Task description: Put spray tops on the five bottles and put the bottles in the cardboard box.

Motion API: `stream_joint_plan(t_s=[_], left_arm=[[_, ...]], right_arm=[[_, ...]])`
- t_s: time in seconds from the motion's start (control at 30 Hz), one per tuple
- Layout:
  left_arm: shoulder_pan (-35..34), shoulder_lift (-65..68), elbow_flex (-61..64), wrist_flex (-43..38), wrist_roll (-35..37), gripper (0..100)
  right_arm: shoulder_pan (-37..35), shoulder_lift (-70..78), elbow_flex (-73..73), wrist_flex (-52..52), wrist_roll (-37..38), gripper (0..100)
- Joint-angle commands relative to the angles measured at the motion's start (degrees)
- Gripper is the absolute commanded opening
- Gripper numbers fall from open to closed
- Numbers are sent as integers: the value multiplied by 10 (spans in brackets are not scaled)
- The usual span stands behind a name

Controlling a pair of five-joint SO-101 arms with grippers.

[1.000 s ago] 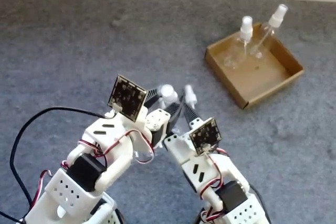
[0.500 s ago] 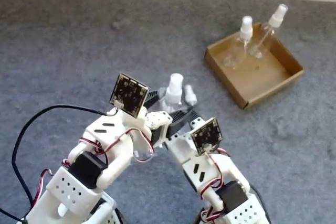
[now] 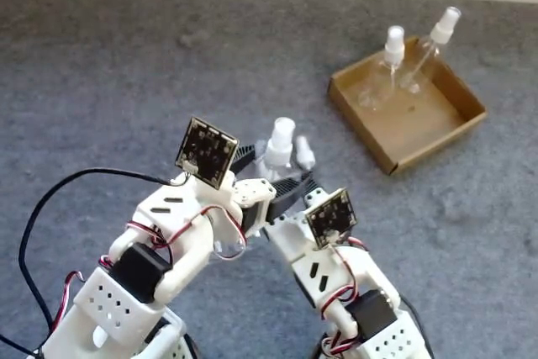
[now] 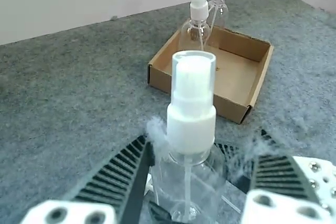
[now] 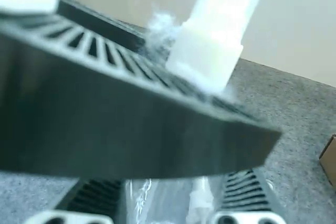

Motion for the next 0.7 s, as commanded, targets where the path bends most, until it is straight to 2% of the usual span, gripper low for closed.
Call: stream_joint_plan(t_s=[0.0, 0.33, 0.57, 0.67], left_arm=[[-6, -50, -9, 22, 3, 260], [-13, -104, -83, 153, 1, 259], [-123, -105, -131, 165, 1, 258], [-124, -105, -147, 187, 1, 236]], right_arm=[[-3, -7, 95, 1, 6, 88], [-2, -7, 95, 1, 6, 88], [-2, -7, 95, 1, 6, 88], [-2, -7, 95, 1, 6, 88]])
